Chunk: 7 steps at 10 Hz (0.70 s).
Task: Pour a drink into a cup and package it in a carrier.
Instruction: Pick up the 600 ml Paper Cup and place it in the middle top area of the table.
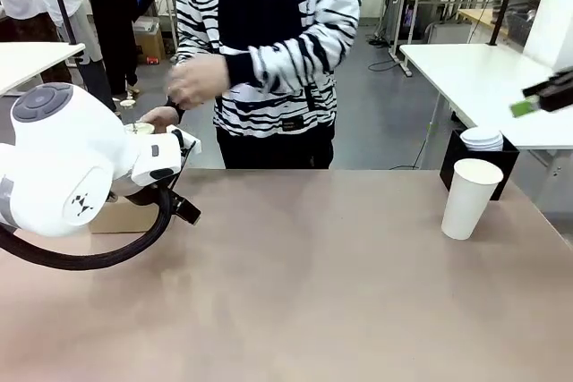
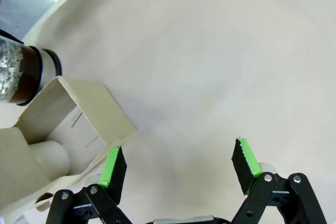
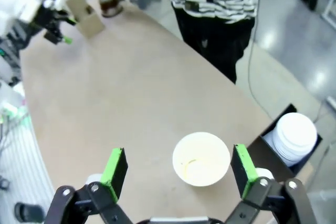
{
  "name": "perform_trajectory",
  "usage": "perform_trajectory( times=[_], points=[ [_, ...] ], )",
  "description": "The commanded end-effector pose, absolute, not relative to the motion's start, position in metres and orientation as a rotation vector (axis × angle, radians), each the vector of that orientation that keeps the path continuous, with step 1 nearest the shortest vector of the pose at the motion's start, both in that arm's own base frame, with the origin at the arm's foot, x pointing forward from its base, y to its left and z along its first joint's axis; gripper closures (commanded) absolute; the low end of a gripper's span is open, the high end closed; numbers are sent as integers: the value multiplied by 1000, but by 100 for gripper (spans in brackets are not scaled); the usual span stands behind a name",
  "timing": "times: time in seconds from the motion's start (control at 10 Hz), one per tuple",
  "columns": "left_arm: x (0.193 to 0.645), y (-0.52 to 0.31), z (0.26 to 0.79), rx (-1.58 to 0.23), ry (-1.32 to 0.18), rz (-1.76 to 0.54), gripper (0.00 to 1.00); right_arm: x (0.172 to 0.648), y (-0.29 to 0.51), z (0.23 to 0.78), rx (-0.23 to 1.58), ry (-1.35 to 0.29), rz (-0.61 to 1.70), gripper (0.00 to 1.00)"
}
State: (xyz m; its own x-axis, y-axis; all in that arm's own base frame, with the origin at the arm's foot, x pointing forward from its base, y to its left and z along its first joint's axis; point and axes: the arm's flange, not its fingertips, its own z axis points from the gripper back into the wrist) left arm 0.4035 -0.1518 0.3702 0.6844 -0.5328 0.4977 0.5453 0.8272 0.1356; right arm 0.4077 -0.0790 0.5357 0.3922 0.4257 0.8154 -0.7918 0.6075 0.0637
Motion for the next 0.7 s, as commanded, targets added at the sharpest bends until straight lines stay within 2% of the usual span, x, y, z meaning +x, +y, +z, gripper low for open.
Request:
perform_trajectory(
  times=[0.0, 0.1, 0.2, 0.3, 0.6],
  points=[
    [403, -152, 370, -25, -550, -604, 0, 424, -108, 486, 617, -926, 959, 0],
    [403, -152, 370, -25, -550, -604, 0, 428, -119, 465, 643, -986, 1004, 0],
    [403, -152, 370, -25, -550, -604, 0, 437, -114, 455, 736, -977, 905, 0],
    [403, -152, 370, -25, -550, -604, 0, 405, -117, 489, 577, -961, 929, 0],
    [403, -152, 370, -25, -550, -604, 0, 405, -117, 489, 577, -961, 929, 0]
  ],
)
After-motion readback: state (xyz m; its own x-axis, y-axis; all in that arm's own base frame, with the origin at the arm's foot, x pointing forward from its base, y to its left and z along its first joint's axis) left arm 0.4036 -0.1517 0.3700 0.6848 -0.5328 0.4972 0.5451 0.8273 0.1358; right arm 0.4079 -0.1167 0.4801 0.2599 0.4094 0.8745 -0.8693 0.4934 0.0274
